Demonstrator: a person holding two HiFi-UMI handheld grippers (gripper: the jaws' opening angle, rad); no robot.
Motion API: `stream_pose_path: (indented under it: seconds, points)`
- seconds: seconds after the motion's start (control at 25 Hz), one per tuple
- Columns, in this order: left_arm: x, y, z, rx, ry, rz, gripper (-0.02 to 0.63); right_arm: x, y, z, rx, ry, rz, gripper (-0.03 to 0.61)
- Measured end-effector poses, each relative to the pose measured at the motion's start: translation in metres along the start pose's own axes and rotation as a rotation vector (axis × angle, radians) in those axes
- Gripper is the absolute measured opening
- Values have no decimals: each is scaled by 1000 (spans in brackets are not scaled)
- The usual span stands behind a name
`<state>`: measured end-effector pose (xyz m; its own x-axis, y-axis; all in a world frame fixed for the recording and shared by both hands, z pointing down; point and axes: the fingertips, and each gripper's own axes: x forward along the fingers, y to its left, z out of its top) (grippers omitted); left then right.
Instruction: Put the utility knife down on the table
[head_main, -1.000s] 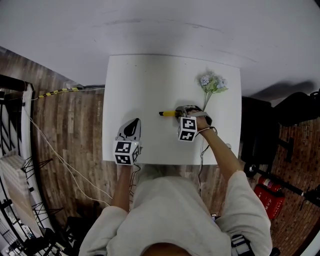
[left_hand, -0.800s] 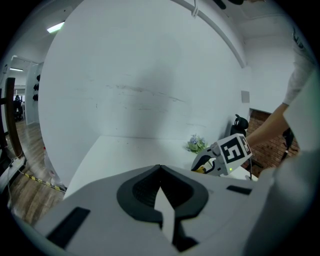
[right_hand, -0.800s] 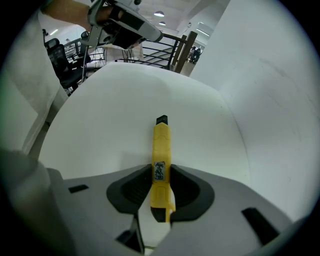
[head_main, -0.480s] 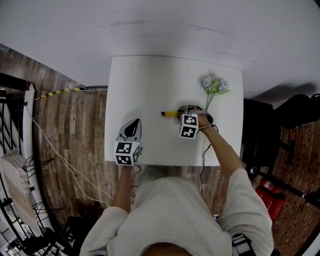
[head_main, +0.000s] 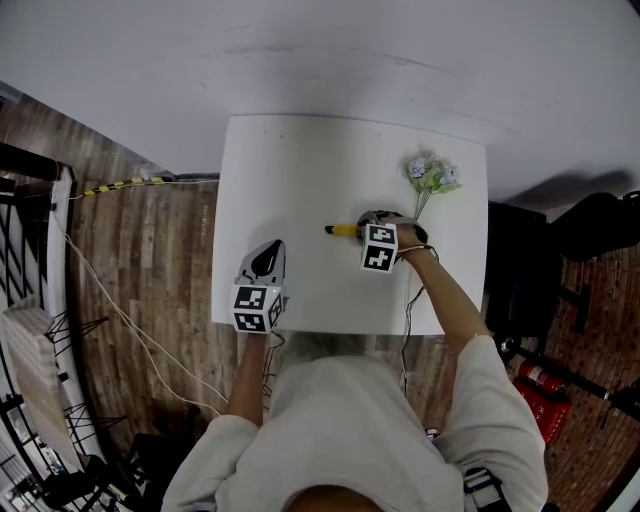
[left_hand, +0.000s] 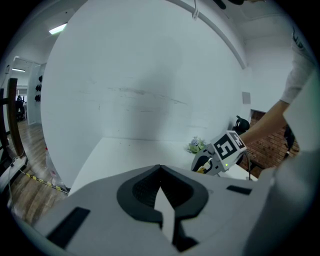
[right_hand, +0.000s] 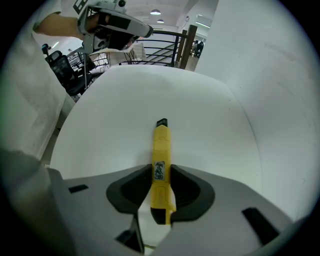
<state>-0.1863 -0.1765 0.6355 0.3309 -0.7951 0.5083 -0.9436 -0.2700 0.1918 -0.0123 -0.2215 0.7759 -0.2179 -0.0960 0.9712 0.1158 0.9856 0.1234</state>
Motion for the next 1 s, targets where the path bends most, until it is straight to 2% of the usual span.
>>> stream_pose_path:
  seconds: [0.16, 0.4, 0.52, 0.8, 0.92, 1.0]
  points:
    - [-2, 2, 1, -1, -3, 3, 6, -1, -2, 1, -4, -1, -29, 129]
    - [-4, -1, 2, 5, -5, 0, 6, -4, -6, 0, 7, -4, -78, 184]
    - [-5, -3, 3, 10, -8, -2, 6, -9, -6, 0, 28, -23, -95, 184]
    - [-9, -12, 10, 26, -17, -21, 6, -27, 1, 1, 125, -76, -139, 122]
    - [-9, -18, 13, 35, -23, -31, 6, -37, 1, 0, 163, -98, -177, 82]
    - [-10, -23, 15, 42, -26, -36, 6, -42, 2, -2, 184, -110, -199, 30]
